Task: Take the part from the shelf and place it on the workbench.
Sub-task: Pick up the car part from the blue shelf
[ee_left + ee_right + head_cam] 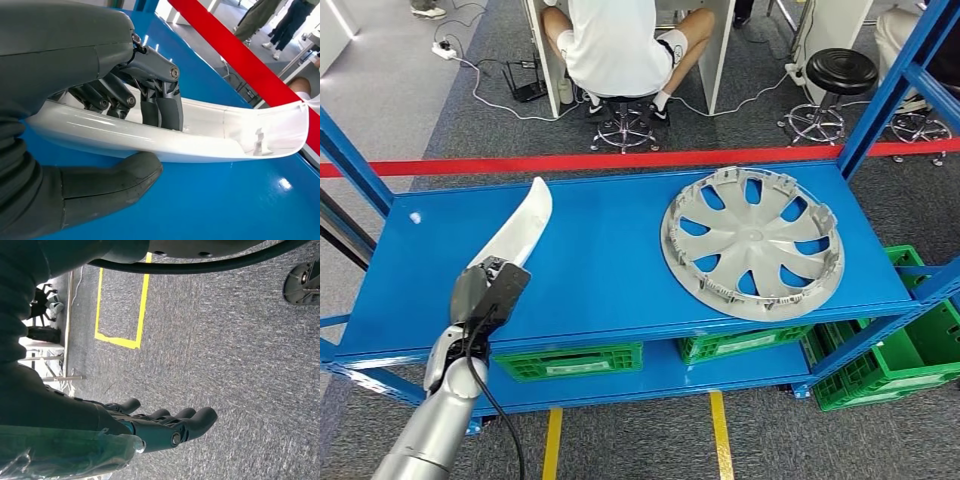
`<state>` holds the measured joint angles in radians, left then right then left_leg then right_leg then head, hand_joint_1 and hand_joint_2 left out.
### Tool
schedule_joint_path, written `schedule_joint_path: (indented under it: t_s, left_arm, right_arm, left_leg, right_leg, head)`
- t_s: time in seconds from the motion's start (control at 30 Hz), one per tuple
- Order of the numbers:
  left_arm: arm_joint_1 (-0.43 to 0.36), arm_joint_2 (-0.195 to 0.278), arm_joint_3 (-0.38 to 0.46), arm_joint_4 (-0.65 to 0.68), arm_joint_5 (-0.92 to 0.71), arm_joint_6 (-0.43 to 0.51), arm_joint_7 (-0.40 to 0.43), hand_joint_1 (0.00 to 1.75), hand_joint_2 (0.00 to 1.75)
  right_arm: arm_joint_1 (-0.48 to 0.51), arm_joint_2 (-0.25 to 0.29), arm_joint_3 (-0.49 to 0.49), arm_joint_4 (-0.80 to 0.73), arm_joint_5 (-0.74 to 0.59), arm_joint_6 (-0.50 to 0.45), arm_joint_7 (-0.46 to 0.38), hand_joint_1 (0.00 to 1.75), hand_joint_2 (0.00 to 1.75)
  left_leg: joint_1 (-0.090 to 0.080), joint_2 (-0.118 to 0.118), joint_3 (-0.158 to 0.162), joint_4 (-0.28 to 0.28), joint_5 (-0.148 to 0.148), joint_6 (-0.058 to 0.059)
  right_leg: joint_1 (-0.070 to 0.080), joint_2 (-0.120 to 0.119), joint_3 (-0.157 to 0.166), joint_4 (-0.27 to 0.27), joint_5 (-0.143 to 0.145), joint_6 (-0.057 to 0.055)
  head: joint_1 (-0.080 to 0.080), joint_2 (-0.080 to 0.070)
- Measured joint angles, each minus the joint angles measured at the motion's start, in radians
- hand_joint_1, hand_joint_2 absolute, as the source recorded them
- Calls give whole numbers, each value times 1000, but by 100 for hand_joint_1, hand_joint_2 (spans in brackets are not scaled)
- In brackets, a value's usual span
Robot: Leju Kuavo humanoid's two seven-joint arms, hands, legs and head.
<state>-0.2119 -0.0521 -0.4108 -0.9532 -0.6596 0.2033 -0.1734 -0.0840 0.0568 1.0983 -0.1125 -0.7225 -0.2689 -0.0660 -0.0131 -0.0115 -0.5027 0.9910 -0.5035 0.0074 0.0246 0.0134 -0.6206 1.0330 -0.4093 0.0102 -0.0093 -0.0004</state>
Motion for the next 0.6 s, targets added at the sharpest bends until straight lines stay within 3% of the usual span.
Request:
schedule_joint_path:
  t_s: [0.37, 0.5, 0.6]
  left_arm:
    - [2, 0, -7, -8, -15, 44, 6, 175, 175]
    - [26, 0, -10, -57, -23, 82, -14, 137, 175]
    - [55, 6, -14, -126, -33, 102, -33, 139, 175]
  right_arm:
    - [0, 0, 2, 0, -9, -2, -5, 0, 175]
    - [1, 0, 2, 0, -19, -3, -7, 0, 175]
    - [2, 0, 2, 1, -21, -3, -9, 0, 175]
  left_leg:
    - [0, 0, 0, 0, 0, 0]
    - [0, 0, 0, 0, 0, 0]
    - [0, 0, 0, 0, 0, 0]
  right_leg:
    - [0, 0, 0, 0, 0, 0]
    - [0, 0, 0, 0, 0, 0]
    - [0, 0, -1, 0, 0, 0]
  head:
    - [0, 0]
    - [0, 0]
    - [0, 0]
